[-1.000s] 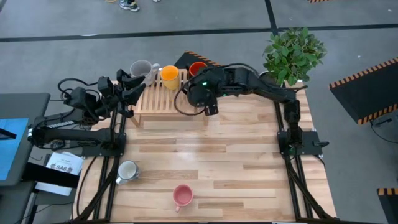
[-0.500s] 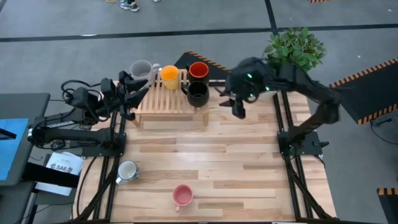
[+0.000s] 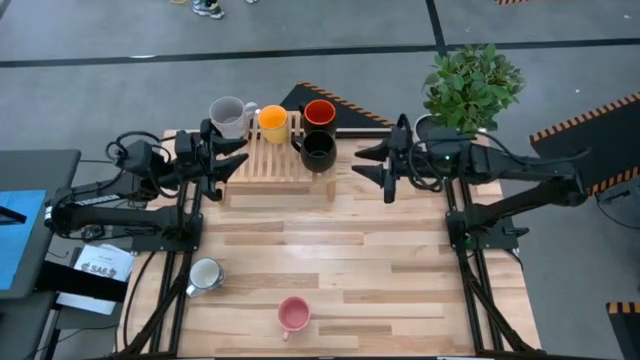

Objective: Place coffee mugs
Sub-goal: Put the white mug on the shelf

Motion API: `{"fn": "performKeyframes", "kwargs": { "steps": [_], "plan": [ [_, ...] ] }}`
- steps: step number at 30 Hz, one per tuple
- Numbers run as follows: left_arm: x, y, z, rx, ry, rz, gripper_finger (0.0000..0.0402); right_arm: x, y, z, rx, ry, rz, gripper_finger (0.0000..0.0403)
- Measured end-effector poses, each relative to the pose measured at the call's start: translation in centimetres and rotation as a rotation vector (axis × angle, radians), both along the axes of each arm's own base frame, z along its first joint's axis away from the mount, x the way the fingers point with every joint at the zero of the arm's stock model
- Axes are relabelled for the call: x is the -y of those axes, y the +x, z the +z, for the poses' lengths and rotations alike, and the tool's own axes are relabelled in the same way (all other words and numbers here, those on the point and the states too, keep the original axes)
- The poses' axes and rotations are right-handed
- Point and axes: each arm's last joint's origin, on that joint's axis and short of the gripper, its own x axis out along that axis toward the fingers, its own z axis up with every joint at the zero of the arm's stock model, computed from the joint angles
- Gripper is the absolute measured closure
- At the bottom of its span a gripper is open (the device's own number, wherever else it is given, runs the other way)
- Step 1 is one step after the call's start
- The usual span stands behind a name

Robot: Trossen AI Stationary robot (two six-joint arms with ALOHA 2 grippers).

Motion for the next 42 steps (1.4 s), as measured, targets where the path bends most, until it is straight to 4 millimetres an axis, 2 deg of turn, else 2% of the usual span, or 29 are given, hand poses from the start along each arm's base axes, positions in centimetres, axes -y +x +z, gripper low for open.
{"fn": "performKeyframes", "kwargs": {
  "steps": [13,17,22,25,29,32,34,37,42],
  "plan": [
    [0.0,0.0,0.0,0.001,-0.003,0.002,0.0244,0.0,0.2,0.2,0.03,-0.01,0.003,0.0188],
    [-0.1,0.0,-0.1,-0.01,-0.075,-0.001,0.0244,0.0,0.2,0.2,0.029,-0.011,0.002,0.0188],
    [0.6,-0.3,-0.1,-0.332,-0.198,-0.178,0.0244,0.0,0.2,0.2,0.026,-0.013,0.001,0.0188],
    [1.5,-0.9,-0.4,-0.557,-0.372,-0.303,0.0244,0.2,0.5,-0.1,0.006,-0.011,-0.005,0.0188],
    [3.1,-1.5,-1.8,-0.826,-0.633,-0.435,0.0244,0.5,0.8,-0.5,-0.018,-0.01,-0.015,0.0188],
    [4.5,-1.9,-3.6,-1.053,-0.749,-0.462,0.0244,0.7,0.9,-0.8,-0.041,-0.008,-0.023,0.0188],
    [5.4,-2.4,-5.3,-1.235,-0.776,-0.421,0.0244,0.8,1.1,-0.9,-0.043,-0.007,-0.027,0.0188],
    [6.6,-3.0,-7.4,-1.427,-0.72,-0.339,0.0244,0.8,1.3,-1.3,-0.067,-0.006,-0.026,0.0188],
    [8.4,-3.8,-10.0,-1.533,-0.582,-0.291,0.0244,0.9,1.5,-1.4,-0.073,-0.013,-0.025,0.0188]
  ]
}}
